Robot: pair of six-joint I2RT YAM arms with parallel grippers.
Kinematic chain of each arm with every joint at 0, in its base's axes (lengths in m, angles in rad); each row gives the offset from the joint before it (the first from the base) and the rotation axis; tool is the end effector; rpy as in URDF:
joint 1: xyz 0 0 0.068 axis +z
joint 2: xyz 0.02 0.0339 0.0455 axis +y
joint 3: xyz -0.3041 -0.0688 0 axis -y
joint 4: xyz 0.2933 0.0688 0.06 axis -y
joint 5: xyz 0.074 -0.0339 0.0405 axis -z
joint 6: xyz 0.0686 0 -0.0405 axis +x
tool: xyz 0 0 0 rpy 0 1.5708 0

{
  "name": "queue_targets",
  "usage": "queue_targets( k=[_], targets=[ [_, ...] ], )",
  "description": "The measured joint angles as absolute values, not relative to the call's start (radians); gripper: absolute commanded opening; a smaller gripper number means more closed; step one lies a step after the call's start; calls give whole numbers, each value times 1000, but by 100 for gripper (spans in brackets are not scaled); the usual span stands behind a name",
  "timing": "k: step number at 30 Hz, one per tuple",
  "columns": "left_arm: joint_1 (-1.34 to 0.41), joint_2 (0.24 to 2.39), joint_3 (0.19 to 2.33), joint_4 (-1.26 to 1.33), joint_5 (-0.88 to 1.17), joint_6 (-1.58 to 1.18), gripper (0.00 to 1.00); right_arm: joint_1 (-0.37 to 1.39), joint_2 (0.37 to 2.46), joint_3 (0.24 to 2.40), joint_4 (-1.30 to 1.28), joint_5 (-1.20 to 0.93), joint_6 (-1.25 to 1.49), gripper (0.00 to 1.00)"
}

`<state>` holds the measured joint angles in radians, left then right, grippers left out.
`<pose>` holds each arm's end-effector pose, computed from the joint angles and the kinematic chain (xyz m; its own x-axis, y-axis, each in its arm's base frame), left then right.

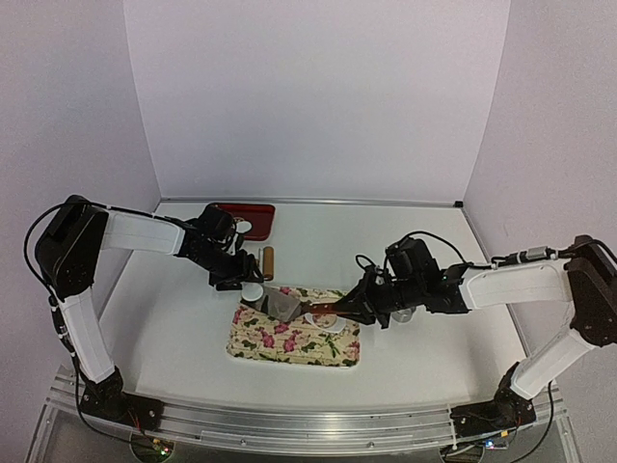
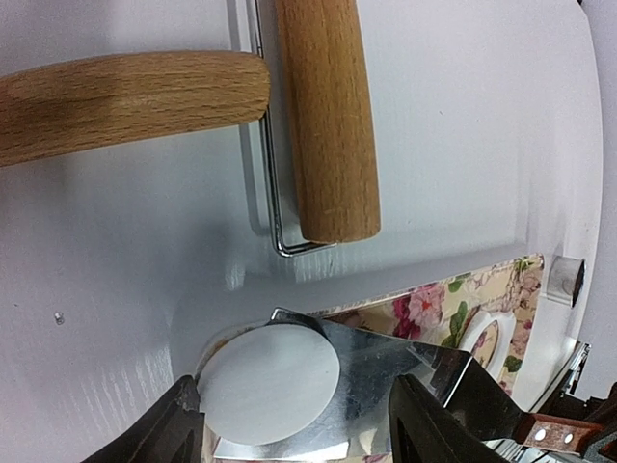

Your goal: Roll out the dumpling wrappers from the dough

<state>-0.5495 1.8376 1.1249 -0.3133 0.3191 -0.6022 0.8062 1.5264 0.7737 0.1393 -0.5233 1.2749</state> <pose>0.3584 -0.2447 0.1415 -0.9605 -0.0425 -0.2751 0.1098 0.8503 -0.5147 0.2319 0.2912 0.1838 -0.9847 0.1703 0.0367 0.1164 0.4862 0.8660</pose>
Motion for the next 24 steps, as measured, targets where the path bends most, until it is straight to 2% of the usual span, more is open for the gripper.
queue_targets(
  k=[9,16,24],
  targets=[
    [-550,1840,1125,-313,322,-602,66,805,1549,792,151,-532,1264,0],
    [-545,1836,1147,-349,293,-599,76,804,1549,792,163,-532,1261,0],
    [-519,1750,1231,-445,258,-588,82,795,1531,791,173,-533,1261,0]
  ],
)
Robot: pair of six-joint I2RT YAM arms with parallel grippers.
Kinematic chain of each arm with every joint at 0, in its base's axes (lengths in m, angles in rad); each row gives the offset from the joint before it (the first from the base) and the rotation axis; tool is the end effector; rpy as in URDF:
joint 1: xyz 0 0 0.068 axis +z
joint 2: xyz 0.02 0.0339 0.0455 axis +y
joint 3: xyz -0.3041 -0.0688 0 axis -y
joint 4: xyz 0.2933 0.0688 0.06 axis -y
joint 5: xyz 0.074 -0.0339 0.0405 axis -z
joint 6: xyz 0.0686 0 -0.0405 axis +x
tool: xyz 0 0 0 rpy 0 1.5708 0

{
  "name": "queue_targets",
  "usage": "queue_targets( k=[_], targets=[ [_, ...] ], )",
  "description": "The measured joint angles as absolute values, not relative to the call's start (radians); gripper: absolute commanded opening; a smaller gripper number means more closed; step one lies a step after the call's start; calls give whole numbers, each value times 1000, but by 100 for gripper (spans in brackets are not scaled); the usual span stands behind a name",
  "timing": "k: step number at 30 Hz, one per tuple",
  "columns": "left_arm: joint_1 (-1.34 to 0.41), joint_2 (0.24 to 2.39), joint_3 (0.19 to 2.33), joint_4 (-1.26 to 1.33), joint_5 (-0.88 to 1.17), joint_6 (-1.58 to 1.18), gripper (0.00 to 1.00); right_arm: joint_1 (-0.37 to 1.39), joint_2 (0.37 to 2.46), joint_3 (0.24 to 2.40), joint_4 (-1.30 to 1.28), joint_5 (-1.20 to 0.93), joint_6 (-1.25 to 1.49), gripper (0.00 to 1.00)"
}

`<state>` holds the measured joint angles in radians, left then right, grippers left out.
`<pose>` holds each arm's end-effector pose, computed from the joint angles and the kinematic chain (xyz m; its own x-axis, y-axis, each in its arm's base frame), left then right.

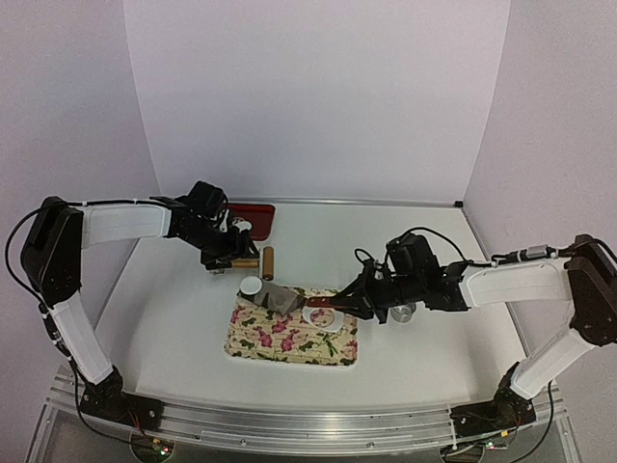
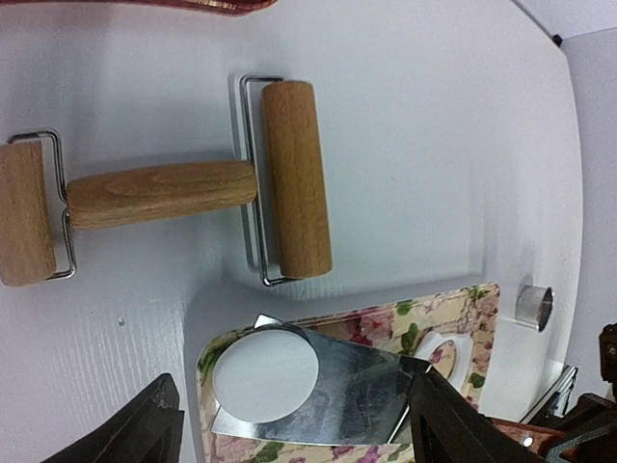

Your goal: Roll out the dumpling wrappers from the dough

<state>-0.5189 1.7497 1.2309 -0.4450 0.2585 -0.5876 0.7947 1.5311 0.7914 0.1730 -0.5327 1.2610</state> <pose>0.3722 -0.2327 0.2042 -0.9296 -0.0863 -0.3583 0.1090 0.8643 -0.4910 0.2394 0.2937 0.1925 -0.9860 0.1667 0.0025 0.0792 0.4556 0.8866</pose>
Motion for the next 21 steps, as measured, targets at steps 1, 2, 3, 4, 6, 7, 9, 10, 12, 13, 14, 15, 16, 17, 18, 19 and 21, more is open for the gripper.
queue_targets(
  k=[1,2,3,4,6,7,9,10,12,13,14,15,16,17,18,19,21],
  targets=[
    [-514,1735,1239,-457,257,-585,82,793,1528,791,174,-533,1261,0],
    [-510,1723,1244,-466,257,-582,82,792,1525,791,175,-532,1261,0],
    [-502,1711,1250,-479,258,-580,82,792,1521,791,176,-532,1261,0],
    [-492,1699,1252,-490,258,-579,83,792,1519,791,177,-532,1262,0],
    [-463,1675,1255,-513,258,-576,83,792,1514,792,178,-530,1264,0],
    [-445,1663,1255,-524,260,-576,83,791,1513,793,178,-529,1265,0],
    [-402,1639,1255,-544,273,-575,84,791,1512,806,164,-521,1266,0],
    [-383,1628,1255,-550,278,-574,85,791,1512,818,153,-515,1265,0],
    [-340,1602,1255,-565,285,-572,85,790,1512,846,136,-506,1264,0],
    [-320,1587,1255,-575,286,-570,85,789,1512,864,128,-501,1261,0],
    [-301,1571,1254,-584,287,-567,85,787,1512,883,121,-496,1258,0],
    [-281,1556,1252,-586,290,-565,85,785,1513,901,114,-492,1253,0],
    [-265,1542,1245,-584,296,-564,85,782,1514,923,106,-487,1247,0],
    [-249,1528,1236,-585,302,-563,85,778,1516,943,101,-483,1242,0],
    [-234,1513,1223,-586,310,-562,86,775,1521,962,102,-480,1236,0],
    [-220,1499,1210,-585,315,-560,86,770,1530,985,101,-477,1231,0],
    [-198,1478,1185,-586,322,-557,86,762,1556,1027,102,-472,1221,0]
  ],
)
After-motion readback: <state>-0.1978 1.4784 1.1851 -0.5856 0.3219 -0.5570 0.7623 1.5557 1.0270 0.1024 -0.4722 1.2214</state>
